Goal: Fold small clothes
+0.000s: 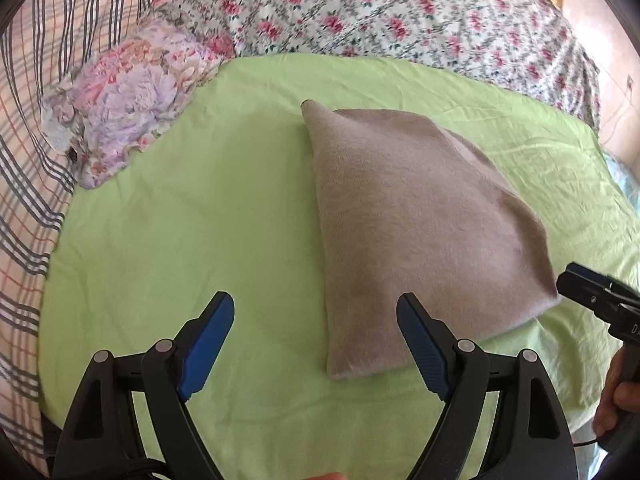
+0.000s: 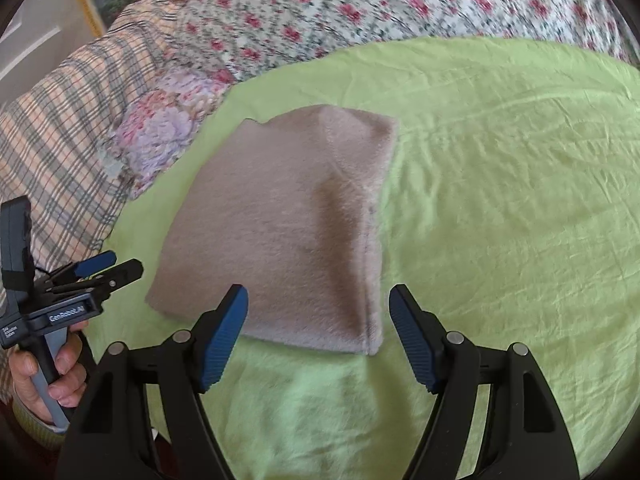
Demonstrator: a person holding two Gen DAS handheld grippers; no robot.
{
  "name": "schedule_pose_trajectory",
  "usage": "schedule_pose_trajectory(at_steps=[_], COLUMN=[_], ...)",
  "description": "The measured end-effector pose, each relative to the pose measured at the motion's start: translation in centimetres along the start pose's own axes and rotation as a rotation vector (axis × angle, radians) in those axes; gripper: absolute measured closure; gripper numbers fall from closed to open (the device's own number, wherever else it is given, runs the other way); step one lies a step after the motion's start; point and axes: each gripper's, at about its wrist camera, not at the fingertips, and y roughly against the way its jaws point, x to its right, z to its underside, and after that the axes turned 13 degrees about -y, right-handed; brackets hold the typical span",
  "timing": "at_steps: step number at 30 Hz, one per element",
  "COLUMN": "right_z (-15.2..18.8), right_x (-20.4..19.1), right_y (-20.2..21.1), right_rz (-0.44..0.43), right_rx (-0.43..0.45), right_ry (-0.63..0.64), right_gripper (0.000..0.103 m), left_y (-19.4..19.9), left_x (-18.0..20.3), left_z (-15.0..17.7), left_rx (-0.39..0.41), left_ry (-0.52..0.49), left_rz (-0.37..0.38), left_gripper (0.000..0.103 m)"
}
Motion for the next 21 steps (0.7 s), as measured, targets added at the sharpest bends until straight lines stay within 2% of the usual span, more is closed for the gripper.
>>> schedule_pose_trajectory(at_steps=[1,2,3,4,5,8,13,17,21], right_z=[-0.2,-0.3,-0.3,-0.3,-0.3,-0.7,-0.3,-0.3,0.1], right_x=[0.4,0.8,1.1,1.5,1.6,1.3,2.8,1.8,0.8], right_y=[-0.5,-1.4,-2.0,-2.9,-3.1,-1.5,-3.5,-2.4,-0.5], right_rz=[0.002,0.009,0.015,0.04,0.042,0.06,0.148,0.158,0.12], right_rx=[-0.011,-0.032,-0.053,-0.079,-0.082,-0.036,-0.085,-0.064,-0.044], right_ry=[-0.013,-0.03,-0.037,-0.043,-0.039,-0.007,0.023,0.039,0.058], right_gripper=[0.033,0.044,0.073,0.09,0.095,0.096,0.096,0.094,0.087], left_y=[-0.7,-1.3,-1.8,-2.7,-3.2,-3.7,-4.7,-4.2,-3.1], left_x=[-0.4,-0.6,-0.8,-0.9,-0.8,-0.5,0.2,-0.2,-1.1], left_z=[0.0,0.1,0.3,0.7,0.9,1.6,1.9,1.8,1.9], left_rx=[-0.018,-0.031,-0.045,-0.066,-0.08,-0.094,-0.096,-0.089,-0.079], left_ry=[0.014,0.027,0.032,0.03,0.026,0.012,0.003,0.002,0.023], left_rz=[-0.005,-0.005,-0.006,-0.008,-0.005,0.003,0.025,0.02,0.04], left_gripper=[0.019,0.019,0.019,0.019,0.019,0.02,0.019,0.019,0.019])
